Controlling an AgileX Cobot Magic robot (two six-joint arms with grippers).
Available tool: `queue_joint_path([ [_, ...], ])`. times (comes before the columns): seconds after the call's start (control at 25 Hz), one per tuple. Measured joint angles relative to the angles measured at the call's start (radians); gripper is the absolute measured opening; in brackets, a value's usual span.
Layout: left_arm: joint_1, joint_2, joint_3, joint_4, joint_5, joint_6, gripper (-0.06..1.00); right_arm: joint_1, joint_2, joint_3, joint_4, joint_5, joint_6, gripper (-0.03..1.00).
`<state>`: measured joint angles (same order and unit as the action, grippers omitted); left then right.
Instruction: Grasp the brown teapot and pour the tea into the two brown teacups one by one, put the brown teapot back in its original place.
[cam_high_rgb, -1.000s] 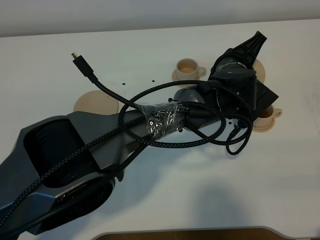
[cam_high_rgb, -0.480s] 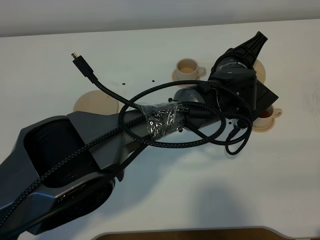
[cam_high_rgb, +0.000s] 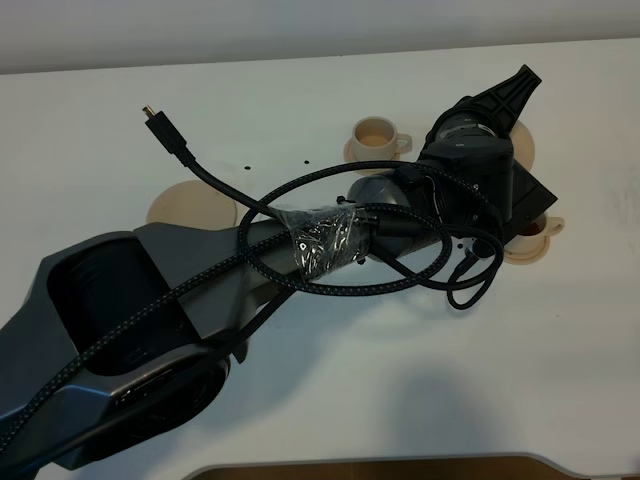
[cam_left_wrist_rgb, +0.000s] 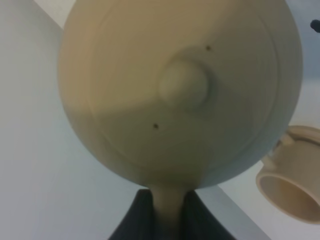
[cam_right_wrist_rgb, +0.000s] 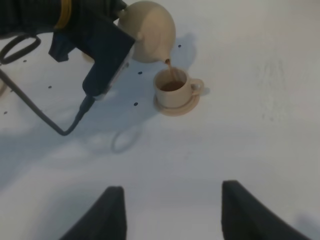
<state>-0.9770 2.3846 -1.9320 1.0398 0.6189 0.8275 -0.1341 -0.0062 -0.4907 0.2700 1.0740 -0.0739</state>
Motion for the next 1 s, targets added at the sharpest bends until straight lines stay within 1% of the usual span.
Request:
queue_joint_path([
  [0.2, 0.000, 0.000, 0.000, 0.000, -0.001, 0.003, 0.14, 0.000, 0.000, 0.000, 0.000, 0.000, 0.000, 0.45],
  [0.48, 0.000, 0.000, 0.000, 0.002, -0.001, 0.038, 0.14, 0.000, 0.000, 0.000, 0.000, 0.000, 0.000, 0.45],
  [0.76, 0.000, 0.000, 0.000, 0.047, -0.004, 0.041, 0.14, 0.000, 0.000, 0.000, 0.000, 0.000, 0.000, 0.45],
  [1.0, 0.000, 0.000, 0.000, 0.052, -0.004, 0.041, 0.14, 0.000, 0.000, 0.000, 0.000, 0.000, 0.000, 0.45],
])
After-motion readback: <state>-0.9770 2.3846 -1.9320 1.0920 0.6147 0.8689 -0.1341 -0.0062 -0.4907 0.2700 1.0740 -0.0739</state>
